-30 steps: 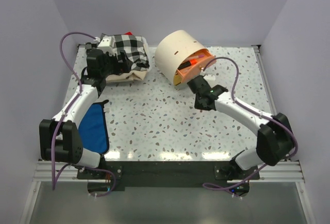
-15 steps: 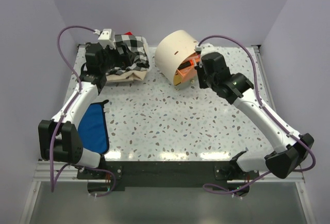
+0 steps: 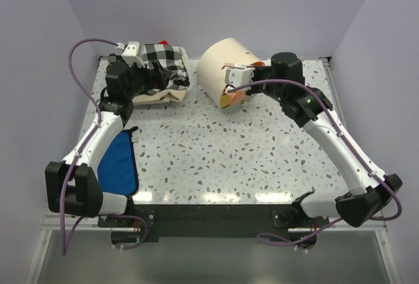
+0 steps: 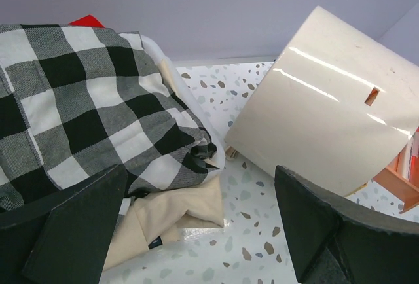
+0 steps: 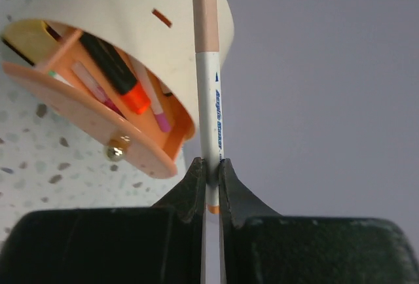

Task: Sort the stationery into containers
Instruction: Place the pen in the drawer.

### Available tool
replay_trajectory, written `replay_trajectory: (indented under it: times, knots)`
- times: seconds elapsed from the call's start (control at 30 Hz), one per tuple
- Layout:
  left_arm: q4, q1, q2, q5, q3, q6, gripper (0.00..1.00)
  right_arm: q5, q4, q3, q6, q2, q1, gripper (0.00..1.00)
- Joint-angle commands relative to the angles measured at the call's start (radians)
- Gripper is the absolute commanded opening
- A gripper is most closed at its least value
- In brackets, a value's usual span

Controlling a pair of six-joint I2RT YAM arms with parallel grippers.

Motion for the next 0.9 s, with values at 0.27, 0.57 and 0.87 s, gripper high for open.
replay_trajectory:
  times: [0.27,0.57,0.87]
  knots:
    - [0.091,-0.004,-0.064,-0.015,-0.054,-0.011,1.00,-0.299,-0.199,0.302,-0.691,0.219,-0.238,0.00]
    - [0.096,0.005,-0.075,-0.023,-0.077,-0.016,1.00,-0.327,-0.241,0.229,-0.870,0.219,-0.281,0.00]
    - [0.098,0.023,-0.072,-0.021,-0.082,-0.027,1.00,-0.310,-0.127,0.088,-0.995,0.213,-0.286,0.00]
